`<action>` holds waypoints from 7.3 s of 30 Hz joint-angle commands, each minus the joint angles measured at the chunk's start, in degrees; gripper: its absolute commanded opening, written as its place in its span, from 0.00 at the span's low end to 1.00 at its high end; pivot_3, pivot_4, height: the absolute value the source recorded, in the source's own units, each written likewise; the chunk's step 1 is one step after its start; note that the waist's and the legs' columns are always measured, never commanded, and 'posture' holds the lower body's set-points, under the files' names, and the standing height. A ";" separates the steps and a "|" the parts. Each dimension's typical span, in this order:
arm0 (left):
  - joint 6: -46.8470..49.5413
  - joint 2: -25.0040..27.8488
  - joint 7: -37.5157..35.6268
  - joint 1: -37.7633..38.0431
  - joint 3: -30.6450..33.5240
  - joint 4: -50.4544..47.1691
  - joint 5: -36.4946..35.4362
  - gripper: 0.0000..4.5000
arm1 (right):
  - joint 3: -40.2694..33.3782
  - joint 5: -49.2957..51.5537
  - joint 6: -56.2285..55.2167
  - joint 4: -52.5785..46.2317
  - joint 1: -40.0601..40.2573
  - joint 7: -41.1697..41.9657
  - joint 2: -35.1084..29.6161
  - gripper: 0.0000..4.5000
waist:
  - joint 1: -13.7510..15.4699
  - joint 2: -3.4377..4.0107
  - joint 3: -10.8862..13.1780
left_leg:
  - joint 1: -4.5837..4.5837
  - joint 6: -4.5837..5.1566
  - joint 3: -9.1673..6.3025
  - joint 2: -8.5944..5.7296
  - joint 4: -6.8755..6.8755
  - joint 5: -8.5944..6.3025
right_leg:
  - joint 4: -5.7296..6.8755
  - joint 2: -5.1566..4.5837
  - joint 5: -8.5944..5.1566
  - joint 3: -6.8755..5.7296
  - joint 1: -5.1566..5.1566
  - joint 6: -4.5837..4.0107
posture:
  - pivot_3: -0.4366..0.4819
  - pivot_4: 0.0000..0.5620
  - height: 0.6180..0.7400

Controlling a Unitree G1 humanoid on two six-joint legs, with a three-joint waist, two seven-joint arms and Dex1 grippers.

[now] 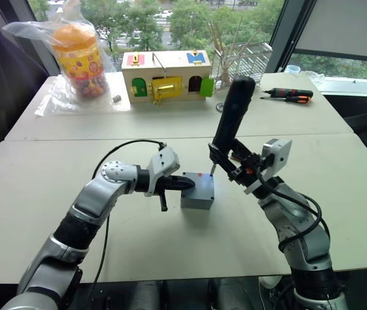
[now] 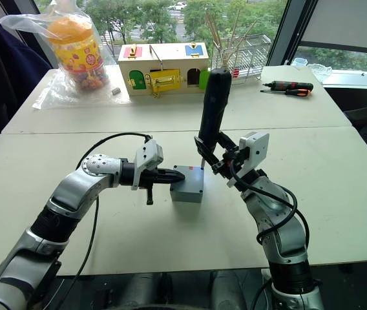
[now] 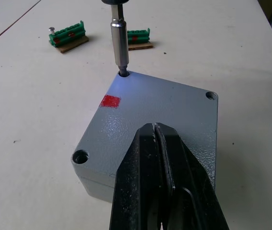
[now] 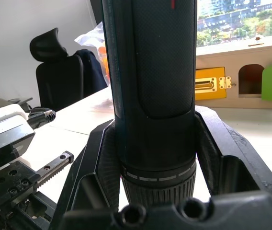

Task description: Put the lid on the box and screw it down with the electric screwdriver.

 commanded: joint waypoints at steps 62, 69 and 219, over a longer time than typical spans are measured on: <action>10.39 -1.56 5.45 2.21 -2.12 -18.89 -6.78 0.00 | 2.76 13.09 66.91 48.41 -33.50 17.36 -48.70 0.39 | 1.36 0.39 0.48 | -0.67 0.21 0.33 0.00 0.20 -0.11 | -0.07 -0.12 0.02 0.19 -0.79 -0.01 | 0.48 0.27 0.76; 9.93 -1.06 7.35 2.03 -1.04 -17.92 -6.31 0.00 | 5.88 7.89 63.49 51.21 -33.34 21.02 -48.02 0.69 | 1.25 0.39 0.48 | -0.68 0.19 0.33 0.00 0.23 -0.10 | -0.06 -0.10 0.02 0.17 -0.78 0.00 | 0.48 0.27 0.76; 7.77 1.56 8.04 -4.17 4.15 -4.32 1.50 0.00 | -3.74 -11.43 -0.94 53.75 -31.12 19.84 -15.12 0.02 | 0.74 0.15 0.63 | -0.41 0.07 0.30 -0.01 0.20 -0.04 | 0.00 -0.03 0.03 0.01 -0.38 0.03 | 0.48 0.27 0.76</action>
